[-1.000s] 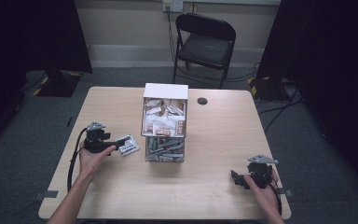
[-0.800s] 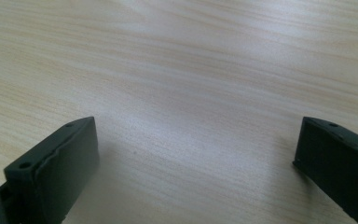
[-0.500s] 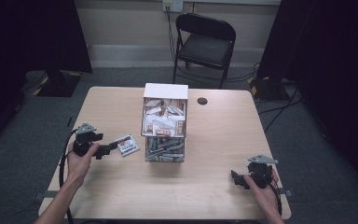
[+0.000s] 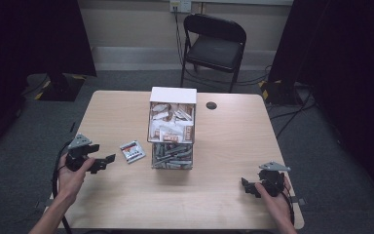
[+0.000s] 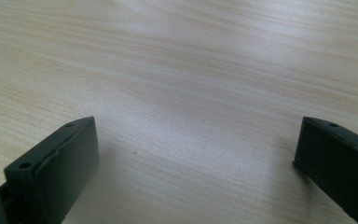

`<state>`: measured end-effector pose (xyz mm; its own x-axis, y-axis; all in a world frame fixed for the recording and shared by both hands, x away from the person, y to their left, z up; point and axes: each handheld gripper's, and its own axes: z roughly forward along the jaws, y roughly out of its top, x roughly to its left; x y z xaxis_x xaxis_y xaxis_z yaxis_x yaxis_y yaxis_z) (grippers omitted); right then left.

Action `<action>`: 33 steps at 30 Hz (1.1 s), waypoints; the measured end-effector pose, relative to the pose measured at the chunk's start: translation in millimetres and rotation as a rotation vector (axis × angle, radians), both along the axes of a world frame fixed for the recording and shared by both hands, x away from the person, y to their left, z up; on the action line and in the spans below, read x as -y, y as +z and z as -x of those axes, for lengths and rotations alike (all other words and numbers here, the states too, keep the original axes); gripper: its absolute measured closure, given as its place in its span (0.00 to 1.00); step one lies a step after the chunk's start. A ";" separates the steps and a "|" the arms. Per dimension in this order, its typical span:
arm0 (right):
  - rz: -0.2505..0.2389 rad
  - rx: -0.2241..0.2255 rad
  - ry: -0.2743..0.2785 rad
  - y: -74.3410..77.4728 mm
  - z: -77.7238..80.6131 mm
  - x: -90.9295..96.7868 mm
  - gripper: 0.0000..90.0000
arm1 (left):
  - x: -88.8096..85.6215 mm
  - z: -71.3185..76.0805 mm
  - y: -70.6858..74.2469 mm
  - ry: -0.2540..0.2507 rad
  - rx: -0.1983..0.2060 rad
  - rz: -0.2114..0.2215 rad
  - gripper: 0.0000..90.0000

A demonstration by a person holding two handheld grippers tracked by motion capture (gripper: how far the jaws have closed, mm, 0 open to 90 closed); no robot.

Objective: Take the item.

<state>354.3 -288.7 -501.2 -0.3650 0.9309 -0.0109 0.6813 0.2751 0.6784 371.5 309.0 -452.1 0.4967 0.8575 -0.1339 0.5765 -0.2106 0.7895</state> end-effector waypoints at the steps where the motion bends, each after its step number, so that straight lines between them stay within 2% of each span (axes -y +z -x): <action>1: 0.000 0.000 0.000 0.0 -0.1 0.0 0.00 | -1.3 2.8 -0.3 0.002 0.003 -0.007 0.21; 4: 0.000 0.000 0.000 0.0 -0.1 0.0 0.00 | -4.3 8.4 -3.0 0.000 0.002 -0.016 0.21; 7: 0.000 0.000 0.000 0.0 -0.1 0.0 0.00 | -6.4 16.2 -8.5 0.009 -0.005 -0.046 0.23; 9: 0.000 0.000 0.000 0.0 -0.1 -0.1 0.00 | -7.7 20.3 -11.6 0.004 -0.021 -0.032 0.24; 11: 0.000 0.000 0.000 0.0 -0.1 -0.1 0.00 | -8.3 25.5 -14.2 -0.003 -0.023 -0.042 0.24; 14: 0.001 0.000 0.000 0.0 -0.1 -0.1 0.00 | -11.0 32.8 -16.4 -0.006 -0.033 -0.033 0.23; 17: 0.000 0.000 0.000 0.0 -0.1 -0.1 0.00 | -13.3 38.4 -18.5 0.023 -0.067 -0.034 0.23; 19: 0.001 0.000 0.000 0.0 -0.1 -0.1 0.00 | -15.4 40.3 -21.8 0.049 -0.100 -0.030 0.23; 21: 0.000 0.000 0.000 0.0 -0.1 -0.1 0.00 | -15.7 41.5 -26.5 0.058 -0.112 -0.044 0.22; 23: 0.001 0.000 -0.001 0.0 0.1 -0.1 0.00 | -15.4 43.6 -32.3 0.069 -0.111 -0.040 0.22; 33: 0.001 0.000 -0.001 0.0 0.0 -0.2 0.00 | -17.3 45.7 -49.4 0.080 -0.133 -0.084 0.22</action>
